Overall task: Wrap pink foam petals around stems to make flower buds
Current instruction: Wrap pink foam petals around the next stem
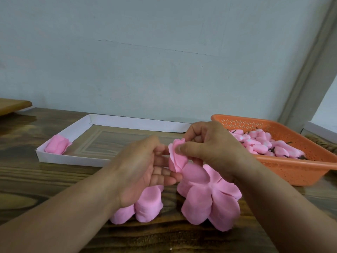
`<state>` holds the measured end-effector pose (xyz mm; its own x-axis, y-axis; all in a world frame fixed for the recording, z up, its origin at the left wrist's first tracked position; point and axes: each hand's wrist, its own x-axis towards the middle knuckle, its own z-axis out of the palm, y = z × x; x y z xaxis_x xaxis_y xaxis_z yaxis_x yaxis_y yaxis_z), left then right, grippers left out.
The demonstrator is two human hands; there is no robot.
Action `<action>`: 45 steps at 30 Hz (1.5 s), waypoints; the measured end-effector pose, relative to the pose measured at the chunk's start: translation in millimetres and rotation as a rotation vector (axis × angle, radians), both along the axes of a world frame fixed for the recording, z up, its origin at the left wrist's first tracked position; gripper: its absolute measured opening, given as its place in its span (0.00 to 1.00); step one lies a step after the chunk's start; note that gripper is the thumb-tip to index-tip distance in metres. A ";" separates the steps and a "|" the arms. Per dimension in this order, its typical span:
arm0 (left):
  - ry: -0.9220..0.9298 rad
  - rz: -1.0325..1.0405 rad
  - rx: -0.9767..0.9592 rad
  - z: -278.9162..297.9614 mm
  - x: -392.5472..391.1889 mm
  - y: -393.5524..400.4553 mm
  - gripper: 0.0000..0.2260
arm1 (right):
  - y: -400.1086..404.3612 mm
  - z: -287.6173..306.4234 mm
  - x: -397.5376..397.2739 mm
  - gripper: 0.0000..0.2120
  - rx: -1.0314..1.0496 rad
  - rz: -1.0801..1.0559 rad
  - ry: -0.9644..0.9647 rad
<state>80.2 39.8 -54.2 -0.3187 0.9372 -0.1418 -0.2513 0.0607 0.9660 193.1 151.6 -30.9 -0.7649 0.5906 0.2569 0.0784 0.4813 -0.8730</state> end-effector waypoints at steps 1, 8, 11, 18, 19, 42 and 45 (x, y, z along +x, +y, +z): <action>-0.043 -0.019 0.007 0.4 0.3 -0.1 0.16 | 0.7 0.1 0.0 0.11 -0.006 -0.008 0.004; -0.045 -0.092 0.044 -1.1 -1.2 -1.3 0.13 | 3.1 1.2 2.1 0.12 -0.010 0.000 0.005; -0.013 -0.142 0.065 -0.5 -3.5 -2.1 0.09 | 3.6 2.7 3.4 0.12 -0.004 0.003 0.015; -0.008 -0.168 0.092 -2.0 -4.4 -2.9 0.11 | 3.4 2.7 2.9 0.11 -0.032 0.010 0.032; -0.006 -0.169 0.094 -2.0 -4.4 -3.2 0.11 | 3.2 2.7 2.8 0.11 -0.033 0.011 0.032; 0.060 -0.257 0.063 0.9 -8.2 -5.7 0.13 | -2.3 7.5 5.0 0.09 -0.107 0.091 0.115; -0.058 -0.270 0.086 0.2 -7.2 -4.3 0.11 | -2.0 8.1 5.1 0.09 -0.100 0.078 0.115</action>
<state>73.0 35.5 -53.9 -0.0492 0.9964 -0.0690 -0.2926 0.0517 0.9548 198.2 149.6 -22.8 -0.7785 0.5573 0.2887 -0.0593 0.3926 -0.9178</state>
